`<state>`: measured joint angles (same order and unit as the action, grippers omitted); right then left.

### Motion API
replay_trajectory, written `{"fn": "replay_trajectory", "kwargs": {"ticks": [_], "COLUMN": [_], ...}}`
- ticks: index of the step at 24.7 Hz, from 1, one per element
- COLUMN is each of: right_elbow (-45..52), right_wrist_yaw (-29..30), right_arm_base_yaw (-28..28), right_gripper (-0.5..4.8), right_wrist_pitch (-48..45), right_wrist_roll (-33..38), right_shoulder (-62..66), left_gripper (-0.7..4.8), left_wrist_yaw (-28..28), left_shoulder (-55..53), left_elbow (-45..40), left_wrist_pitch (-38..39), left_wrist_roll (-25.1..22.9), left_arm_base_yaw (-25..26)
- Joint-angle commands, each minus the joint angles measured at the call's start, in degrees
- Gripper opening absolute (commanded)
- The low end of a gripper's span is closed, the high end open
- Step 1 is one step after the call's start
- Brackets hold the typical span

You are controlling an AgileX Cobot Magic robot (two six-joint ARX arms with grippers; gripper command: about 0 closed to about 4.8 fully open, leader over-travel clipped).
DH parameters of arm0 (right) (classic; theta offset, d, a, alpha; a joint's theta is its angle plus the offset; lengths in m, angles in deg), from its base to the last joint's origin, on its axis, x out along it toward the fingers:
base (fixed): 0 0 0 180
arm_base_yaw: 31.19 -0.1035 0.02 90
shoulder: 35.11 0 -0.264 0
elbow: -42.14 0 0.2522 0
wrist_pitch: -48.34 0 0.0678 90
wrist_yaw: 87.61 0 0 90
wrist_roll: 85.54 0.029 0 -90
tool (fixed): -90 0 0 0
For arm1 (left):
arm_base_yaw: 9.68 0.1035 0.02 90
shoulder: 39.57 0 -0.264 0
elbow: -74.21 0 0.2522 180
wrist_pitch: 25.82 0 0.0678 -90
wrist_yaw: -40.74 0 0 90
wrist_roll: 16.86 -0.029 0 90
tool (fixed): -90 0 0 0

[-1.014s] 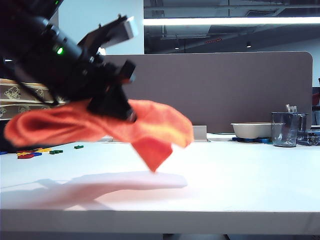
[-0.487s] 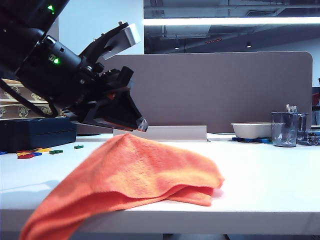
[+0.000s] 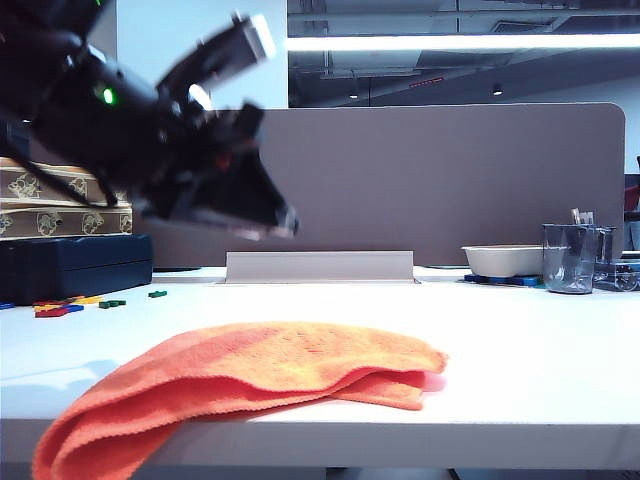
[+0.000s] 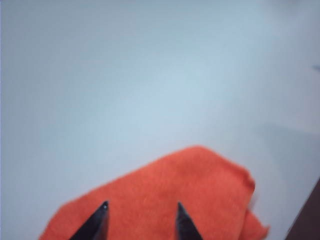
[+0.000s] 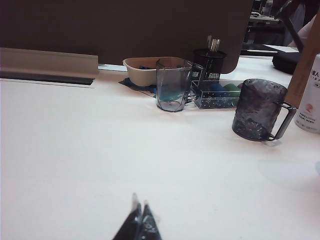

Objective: Use an orange cloth to wipe the letter magnets on the table away for a distance.

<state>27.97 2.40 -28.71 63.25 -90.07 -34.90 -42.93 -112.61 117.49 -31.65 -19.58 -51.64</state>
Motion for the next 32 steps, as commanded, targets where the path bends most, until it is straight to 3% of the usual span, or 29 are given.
{"fn": "replay_trajectory", "kwargs": {"ticks": [1,5,11,22,32], "right_elbow": [0.4,0.4,0.4,0.4,0.4], "right_wrist_yaw": [0.0,0.0,0.0,0.0,0.0], "right_arm_base_yaw": [0.0,0.0,0.0,0.0,0.0], "right_gripper": [-0.05,-0.05,-0.05,-0.05,-0.05], "right_wrist_pitch": [-0.7,-0.7,-0.7,-0.7,-0.7], "right_wrist_roll": [0.1,0.1,0.1,0.0,0.1], "right_shoulder": [-0.2,-0.2,-0.2,-0.2,-0.2], "left_gripper": [1.61,1.61,1.61,1.61,1.61], "left_wrist_yaw": [-0.6,-2.8,-5.4,-6.6,-6.5], "left_shoulder": [4.4,10.6,23.1,30.1,35.5], "left_elbow": [0.1,0.1,0.1,0.1,-3.0], "left_wrist_pitch": [-1.4,-0.7,7.5,18.2,19.0], "left_wrist_roll": [0.2,0.2,0.2,0.2,0.2], "left_arm_base_yaw": [0.0,0.0,0.0,0.0,1.5]}}
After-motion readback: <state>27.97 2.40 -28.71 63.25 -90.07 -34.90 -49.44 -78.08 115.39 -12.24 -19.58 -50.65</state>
